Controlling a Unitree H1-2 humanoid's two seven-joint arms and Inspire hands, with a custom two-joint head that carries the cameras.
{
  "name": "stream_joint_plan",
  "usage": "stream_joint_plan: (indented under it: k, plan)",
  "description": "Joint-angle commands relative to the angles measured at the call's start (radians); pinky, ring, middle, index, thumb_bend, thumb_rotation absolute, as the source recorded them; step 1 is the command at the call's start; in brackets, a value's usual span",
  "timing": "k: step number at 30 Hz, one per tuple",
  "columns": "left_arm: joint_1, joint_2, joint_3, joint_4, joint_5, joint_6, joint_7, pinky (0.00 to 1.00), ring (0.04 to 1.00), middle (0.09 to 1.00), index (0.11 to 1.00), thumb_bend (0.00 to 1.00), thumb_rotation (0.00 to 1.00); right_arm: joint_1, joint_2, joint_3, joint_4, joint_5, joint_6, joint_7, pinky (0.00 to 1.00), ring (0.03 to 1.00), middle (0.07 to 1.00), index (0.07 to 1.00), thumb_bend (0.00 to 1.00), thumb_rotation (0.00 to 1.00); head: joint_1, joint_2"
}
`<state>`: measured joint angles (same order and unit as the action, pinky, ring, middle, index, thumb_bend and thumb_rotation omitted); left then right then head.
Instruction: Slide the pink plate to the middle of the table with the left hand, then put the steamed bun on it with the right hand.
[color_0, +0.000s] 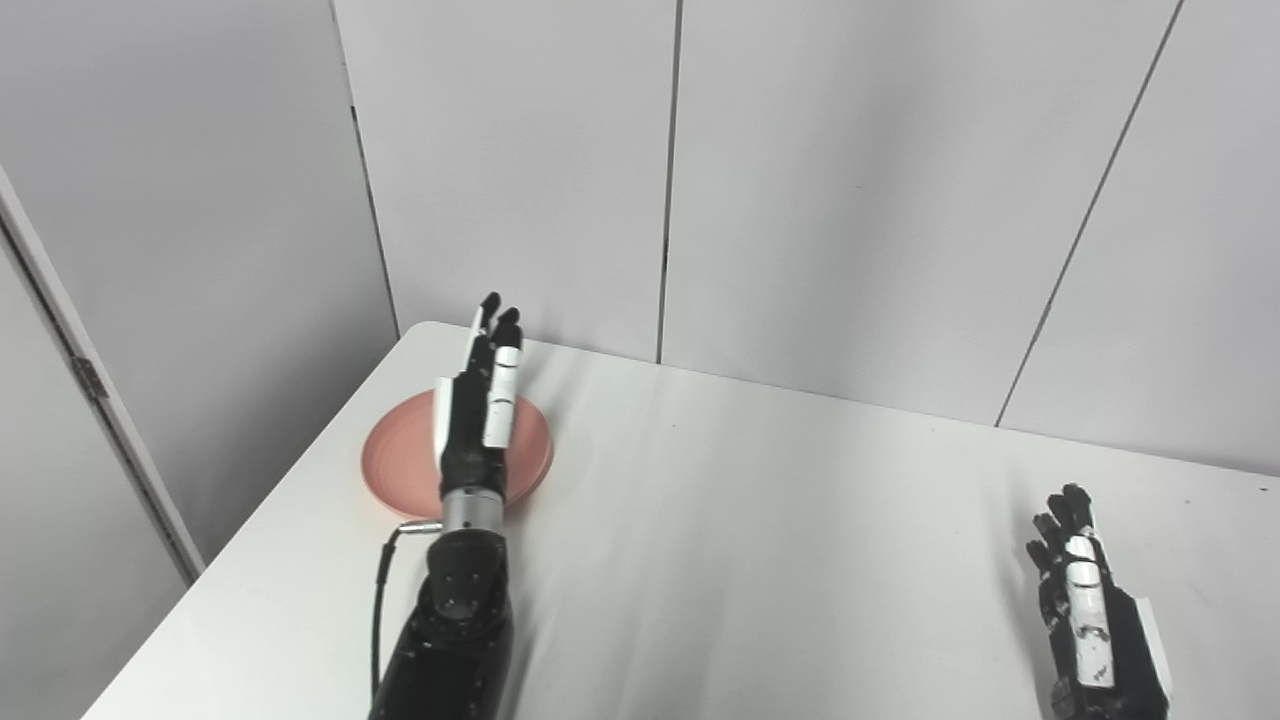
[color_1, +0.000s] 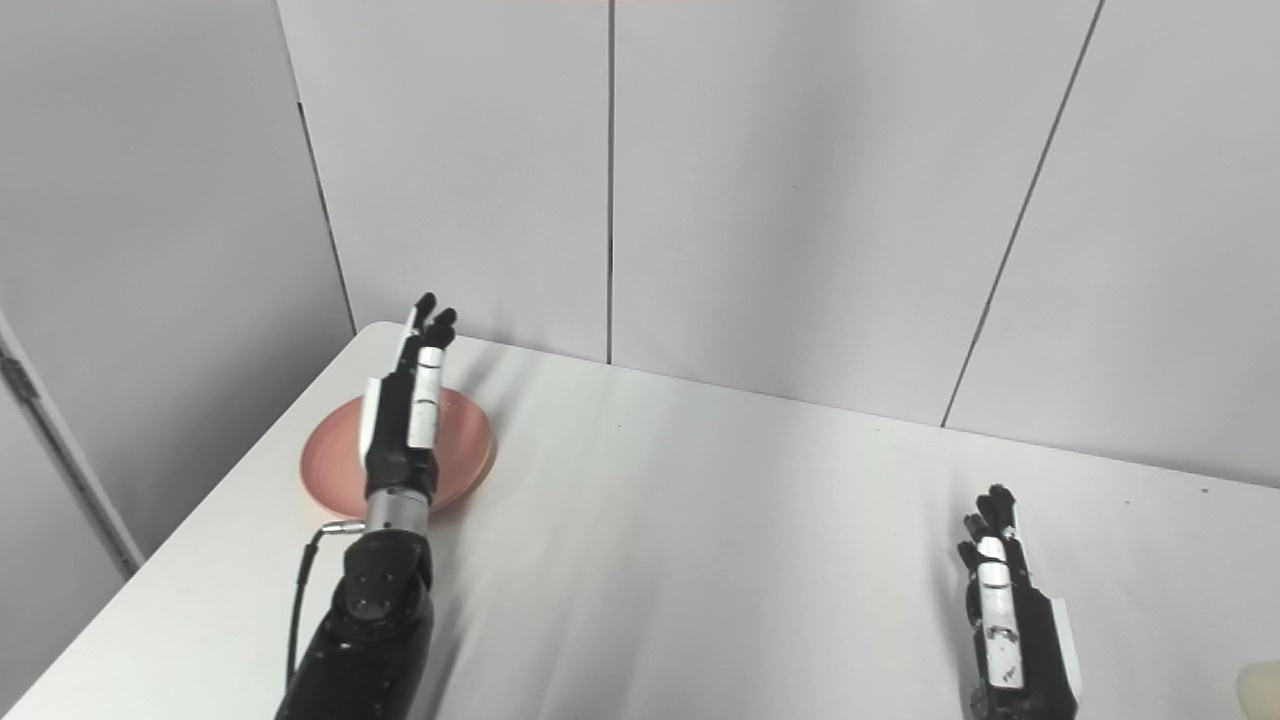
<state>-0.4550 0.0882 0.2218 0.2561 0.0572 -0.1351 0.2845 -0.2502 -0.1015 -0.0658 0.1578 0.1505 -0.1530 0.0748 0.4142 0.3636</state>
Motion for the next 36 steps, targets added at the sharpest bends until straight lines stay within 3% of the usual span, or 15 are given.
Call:
stream_joint_plan:
  k: [1,3,6,12,16,19,24,36]
  plan:
    - [-0.047,0.04,0.021,-0.04,-0.009,0.007,0.008,1.0,0.878,0.879,0.884,0.74,1.0,0.02,0.004,-0.002,-0.01,0.008,0.016,0.006,1.0,1.0,1.0,1.0,0.33,0.97,-0.001,0.0]
    - [-0.048,0.056,0.04,-0.033,-0.022,-0.001,0.01,0.99,0.873,0.871,0.877,0.74,1.0,0.021,0.003,-0.001,-0.015,0.006,0.018,0.006,1.0,1.0,1.0,1.0,0.32,0.99,0.0,0.001]
    - [-0.056,0.084,0.073,0.016,-0.047,-0.049,0.016,0.9,0.824,0.837,0.844,0.73,1.0,0.02,0.002,-0.001,-0.015,0.004,0.021,0.005,1.0,1.0,1.0,1.0,0.3,1.0,0.0,0.001]
    - [-0.072,0.137,0.114,0.121,-0.057,-0.112,0.041,0.88,0.777,0.782,0.799,0.75,1.0,0.022,0.003,-0.003,-0.027,0.007,0.038,0.003,1.0,1.0,1.0,1.0,0.31,1.0,0.003,0.002]
    - [-0.079,0.162,0.136,0.172,-0.037,-0.103,0.091,0.88,0.759,0.752,0.757,0.77,1.0,0.023,0.004,-0.005,-0.036,0.014,0.045,0.007,1.0,1.0,1.0,1.0,0.29,1.0,0.004,0.003]
    - [-0.078,0.188,0.14,0.197,-0.073,-0.107,0.061,0.91,0.781,0.77,0.771,0.78,1.0,0.023,0.003,-0.005,-0.037,0.017,0.044,0.011,1.0,1.0,1.0,1.0,0.27,1.0,0.006,0.006]
    - [-0.077,0.221,0.145,0.248,-0.1,-0.13,0.041,0.87,0.787,0.785,0.786,0.78,1.0,0.025,0.002,-0.003,-0.042,0.014,0.047,0.009,1.0,1.0,1.0,1.0,0.29,1.0,0.007,0.008]
    - [-0.084,0.254,0.155,0.325,-0.155,-0.096,0.015,0.86,0.8,0.779,0.787,0.79,1.0,0.027,0.0,-0.007,-0.057,0.027,0.067,0.01,1.0,1.0,1.0,1.0,0.28,1.0,0.012,0.014]
